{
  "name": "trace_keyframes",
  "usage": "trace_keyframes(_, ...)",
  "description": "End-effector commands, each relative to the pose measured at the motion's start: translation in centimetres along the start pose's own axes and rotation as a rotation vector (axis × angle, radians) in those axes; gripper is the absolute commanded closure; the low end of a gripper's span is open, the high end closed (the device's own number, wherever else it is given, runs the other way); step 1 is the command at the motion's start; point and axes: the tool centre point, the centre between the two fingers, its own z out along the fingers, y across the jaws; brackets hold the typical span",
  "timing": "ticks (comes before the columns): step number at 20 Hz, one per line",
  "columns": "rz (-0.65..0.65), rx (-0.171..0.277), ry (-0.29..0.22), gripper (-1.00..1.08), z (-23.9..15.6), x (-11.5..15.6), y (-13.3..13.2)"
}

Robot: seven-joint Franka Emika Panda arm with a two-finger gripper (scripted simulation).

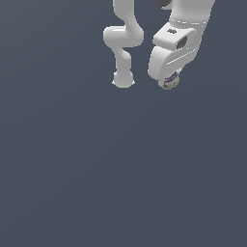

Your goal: Pick up the object and move it to a goal position.

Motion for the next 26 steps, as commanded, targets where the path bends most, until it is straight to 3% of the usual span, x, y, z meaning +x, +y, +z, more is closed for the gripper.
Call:
trace_keyframes(1, 0.0, 0.0, 0.001, 1.08, -2.6, 0.2, -1.9)
trace_keyframes(12, 0.001, 0.002, 0.003, 1.08, -11.2, 1.3, -8.3)
trace_keyframes(26, 0.002, 0.002, 0.003, 1.08, -13.9, 2.0, -10.1)
